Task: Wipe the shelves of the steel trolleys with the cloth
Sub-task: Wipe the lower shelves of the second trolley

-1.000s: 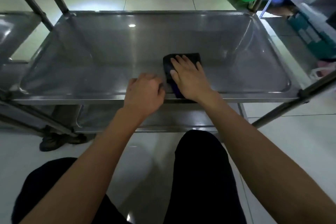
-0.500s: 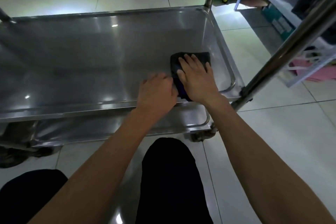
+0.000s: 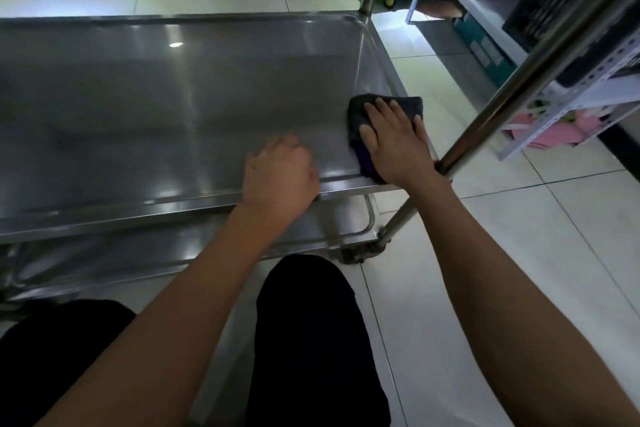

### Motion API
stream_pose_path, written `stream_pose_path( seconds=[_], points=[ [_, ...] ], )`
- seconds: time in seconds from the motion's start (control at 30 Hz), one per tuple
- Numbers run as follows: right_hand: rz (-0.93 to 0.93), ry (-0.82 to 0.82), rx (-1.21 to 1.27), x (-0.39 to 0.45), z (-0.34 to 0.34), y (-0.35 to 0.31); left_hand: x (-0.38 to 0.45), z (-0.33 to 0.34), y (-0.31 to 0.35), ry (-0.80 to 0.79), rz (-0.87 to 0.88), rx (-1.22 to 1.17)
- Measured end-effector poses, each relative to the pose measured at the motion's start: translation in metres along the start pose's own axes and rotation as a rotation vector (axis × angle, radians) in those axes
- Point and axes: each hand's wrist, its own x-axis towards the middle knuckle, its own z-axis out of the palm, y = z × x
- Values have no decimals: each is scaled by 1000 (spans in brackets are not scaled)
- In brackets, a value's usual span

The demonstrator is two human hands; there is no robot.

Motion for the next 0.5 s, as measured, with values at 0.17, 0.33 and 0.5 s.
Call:
stream_pose_path(
  seconds=[0.17, 0.33, 0.5],
  points=[
    [18, -24, -26, 2, 2, -6, -4, 1, -14, -9, 85, 15],
    [34, -23, -2, 6, 7, -35, -5, -4, -44, 6, 146, 10],
    [-6, -54, 7, 18, 16, -77, -12, -14, -88, 78, 64, 39]
  ],
)
